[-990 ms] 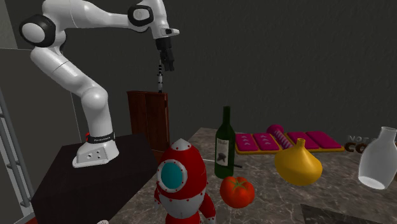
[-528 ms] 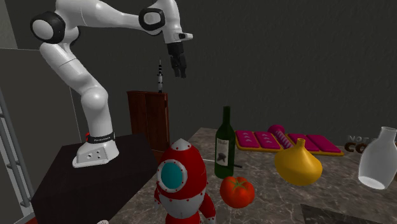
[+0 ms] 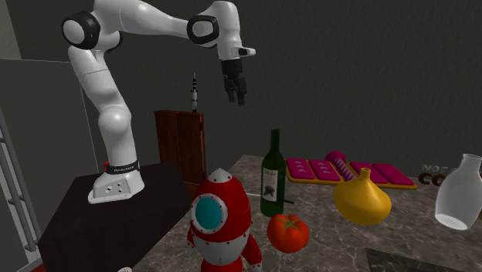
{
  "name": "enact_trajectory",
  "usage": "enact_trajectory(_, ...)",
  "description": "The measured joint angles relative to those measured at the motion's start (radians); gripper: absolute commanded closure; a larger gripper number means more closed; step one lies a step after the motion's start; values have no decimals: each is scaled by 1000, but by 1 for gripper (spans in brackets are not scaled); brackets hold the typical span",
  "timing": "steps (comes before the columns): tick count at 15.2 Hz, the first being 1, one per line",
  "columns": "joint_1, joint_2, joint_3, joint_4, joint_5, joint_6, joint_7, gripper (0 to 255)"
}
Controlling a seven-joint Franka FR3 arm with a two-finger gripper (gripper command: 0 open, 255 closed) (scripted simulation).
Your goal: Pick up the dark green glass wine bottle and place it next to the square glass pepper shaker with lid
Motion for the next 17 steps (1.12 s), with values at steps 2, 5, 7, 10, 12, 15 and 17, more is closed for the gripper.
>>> enact_trajectory(2, -1, 82, -41, 59, 42, 6, -56, 0)
enact_trajectory(5, -17, 210, -98, 146, 121, 10, -151, 0)
enact_trajectory(7, -38, 297, -126, 211, 179, 2, -211, 0)
enact_trajectory(10, -94, 445, -151, 334, 277, -27, -305, 0)
enact_trajectory(12, -139, 533, -153, 418, 334, -56, -350, 0)
enact_trajectory(15, -202, 645, -144, 529, 400, -90, -394, 0)
enact_trajectory(17, -207, 658, -141, 520, 409, -72, -402, 0)
